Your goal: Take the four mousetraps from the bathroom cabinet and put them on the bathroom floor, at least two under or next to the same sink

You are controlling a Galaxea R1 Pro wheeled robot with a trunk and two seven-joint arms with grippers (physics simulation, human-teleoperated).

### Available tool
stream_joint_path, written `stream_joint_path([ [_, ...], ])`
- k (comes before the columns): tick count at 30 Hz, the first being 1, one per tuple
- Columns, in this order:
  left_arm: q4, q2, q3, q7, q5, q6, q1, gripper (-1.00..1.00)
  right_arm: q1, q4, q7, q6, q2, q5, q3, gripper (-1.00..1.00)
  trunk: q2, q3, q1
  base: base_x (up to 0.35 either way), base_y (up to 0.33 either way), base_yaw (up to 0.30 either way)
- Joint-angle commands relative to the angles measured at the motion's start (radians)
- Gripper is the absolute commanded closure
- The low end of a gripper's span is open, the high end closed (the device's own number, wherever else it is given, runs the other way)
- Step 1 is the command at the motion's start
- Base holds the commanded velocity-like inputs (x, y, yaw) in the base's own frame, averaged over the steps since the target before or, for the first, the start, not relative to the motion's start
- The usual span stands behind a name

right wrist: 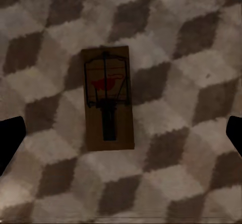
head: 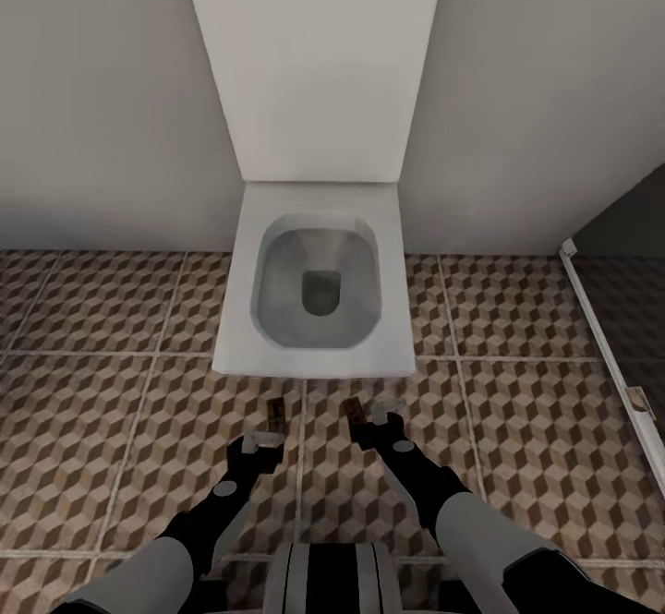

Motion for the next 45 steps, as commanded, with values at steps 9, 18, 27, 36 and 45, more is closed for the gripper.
stream_joint_path([
  [9,0.002,0.001,-0.009,0.006,0.01,-0.015,-0.001,-1.0,0.0,0.0,-0.007,0.0,-0.002,-0.004,0.008,-1.0,0.0,0.0,-0.001,-0.329,0.0,0.0],
  [18,0.008,0.001,-0.009,0.006,0.01,-0.016,-0.001,-1.0,0.0,0.0,-0.007,-0.003,-0.004,-0.004,0.008,-1.0,0.0,0.0,-0.001,-0.342,0.0,0.0],
  [27,0.011,0.001,-0.009,0.006,0.01,-0.016,-0.001,-1.0,0.0,0.0,-0.007,-0.003,-0.004,-0.004,0.009,-1.0,0.0,0.0,-0.001,-0.343,0.0,0.0],
  [36,0.013,0.001,-0.009,0.005,0.011,-0.017,-0.001,-1.0,0.0,0.001,-0.007,-0.026,-0.004,-0.004,0.009,-1.0,0.0,0.0,-0.001,-0.34,0.0,0.0],
  [45,0.035,-0.002,-0.059,0.005,0.008,-0.017,-0.001,-1.0,0.0,0.024,-0.007,-0.035,-0.004,-0.004,0.008,-1.0,0.0,0.0,-0.001,-0.107,0.0,0.0],
])
